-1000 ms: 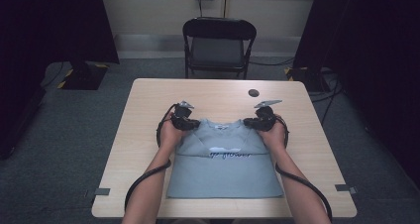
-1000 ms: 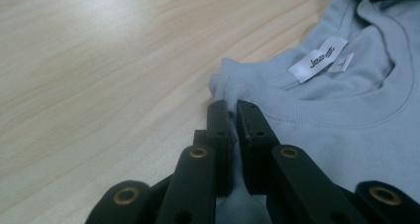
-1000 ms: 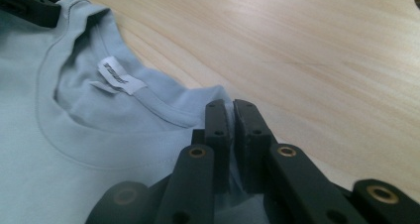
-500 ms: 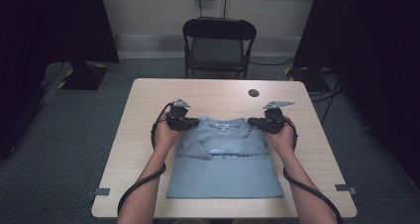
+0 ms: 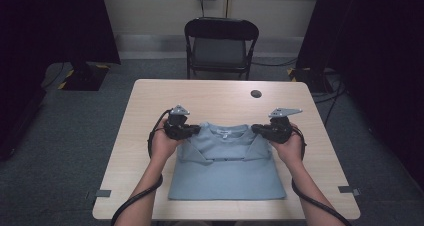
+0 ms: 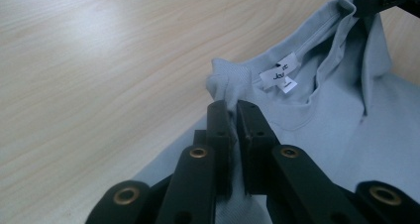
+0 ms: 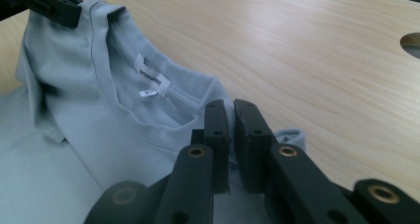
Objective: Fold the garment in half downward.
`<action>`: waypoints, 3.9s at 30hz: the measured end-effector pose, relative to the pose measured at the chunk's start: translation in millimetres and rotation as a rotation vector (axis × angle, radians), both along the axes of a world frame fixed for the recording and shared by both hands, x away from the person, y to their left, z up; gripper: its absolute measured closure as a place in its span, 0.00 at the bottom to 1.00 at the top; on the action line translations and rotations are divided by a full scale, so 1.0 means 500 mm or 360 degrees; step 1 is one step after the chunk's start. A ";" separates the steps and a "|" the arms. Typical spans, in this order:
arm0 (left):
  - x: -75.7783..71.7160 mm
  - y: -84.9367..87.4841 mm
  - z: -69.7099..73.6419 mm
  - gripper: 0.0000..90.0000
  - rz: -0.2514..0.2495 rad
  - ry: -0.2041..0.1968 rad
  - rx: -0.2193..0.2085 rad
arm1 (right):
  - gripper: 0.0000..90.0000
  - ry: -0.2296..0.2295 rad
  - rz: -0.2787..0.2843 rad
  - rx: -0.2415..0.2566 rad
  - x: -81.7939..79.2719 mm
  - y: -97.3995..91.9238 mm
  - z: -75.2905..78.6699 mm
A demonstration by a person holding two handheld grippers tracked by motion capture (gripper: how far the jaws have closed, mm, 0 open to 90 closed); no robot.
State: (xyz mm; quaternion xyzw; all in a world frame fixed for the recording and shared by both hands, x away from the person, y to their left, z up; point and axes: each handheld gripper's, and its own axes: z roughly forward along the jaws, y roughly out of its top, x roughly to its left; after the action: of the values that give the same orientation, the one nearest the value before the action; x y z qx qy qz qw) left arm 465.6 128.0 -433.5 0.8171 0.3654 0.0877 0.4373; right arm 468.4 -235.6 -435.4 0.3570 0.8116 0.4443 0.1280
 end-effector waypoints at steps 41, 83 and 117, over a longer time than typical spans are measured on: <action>-0.177 -0.018 -0.006 0.93 -0.0123 -0.0047 0.0084 | 0.92 -0.0091 0.0128 0.0029 -0.190 -0.041 -0.008; -0.251 0.060 -0.091 0.27 0.0009 -0.0100 -0.0011 | 0.45 -0.0060 0.0000 0.0011 -0.272 -0.101 -0.060; -0.141 0.090 -0.071 0.12 0.0139 -0.0118 0.0014 | 0.11 -0.0123 0.0178 0.0075 -0.234 0.031 -0.053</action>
State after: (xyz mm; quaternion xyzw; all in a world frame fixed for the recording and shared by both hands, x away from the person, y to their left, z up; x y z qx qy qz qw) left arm 394.9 172.9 -469.0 0.7984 0.3838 0.1384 0.4428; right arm 351.2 -219.9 -461.7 0.2964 0.8141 0.4833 0.1258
